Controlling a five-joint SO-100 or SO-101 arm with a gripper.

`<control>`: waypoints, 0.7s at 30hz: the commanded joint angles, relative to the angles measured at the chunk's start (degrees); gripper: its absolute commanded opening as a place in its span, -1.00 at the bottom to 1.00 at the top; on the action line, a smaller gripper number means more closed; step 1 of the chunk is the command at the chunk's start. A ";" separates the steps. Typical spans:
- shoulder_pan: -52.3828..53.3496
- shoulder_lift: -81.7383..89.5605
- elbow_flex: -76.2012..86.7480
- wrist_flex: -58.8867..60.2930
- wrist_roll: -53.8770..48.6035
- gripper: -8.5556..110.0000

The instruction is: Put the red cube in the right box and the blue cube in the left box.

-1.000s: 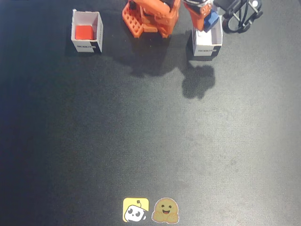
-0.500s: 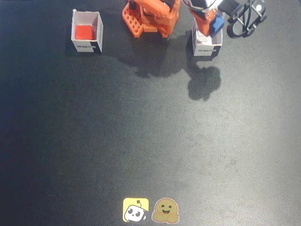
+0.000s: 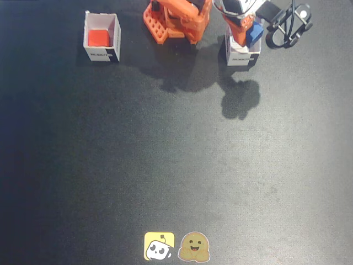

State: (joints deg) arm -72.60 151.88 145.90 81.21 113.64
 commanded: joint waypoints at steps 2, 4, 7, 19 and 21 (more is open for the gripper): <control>-0.09 0.97 0.18 -1.58 -2.11 -0.52; -0.18 2.11 0.79 -1.67 -2.02 -0.52; -0.18 3.78 1.67 -1.93 -2.02 -0.51; 8.53 -1.23 -3.34 0.79 -8.26 -0.85; 9.58 -2.46 -4.92 1.14 -8.88 -0.86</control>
State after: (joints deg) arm -64.78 150.82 146.07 81.74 105.64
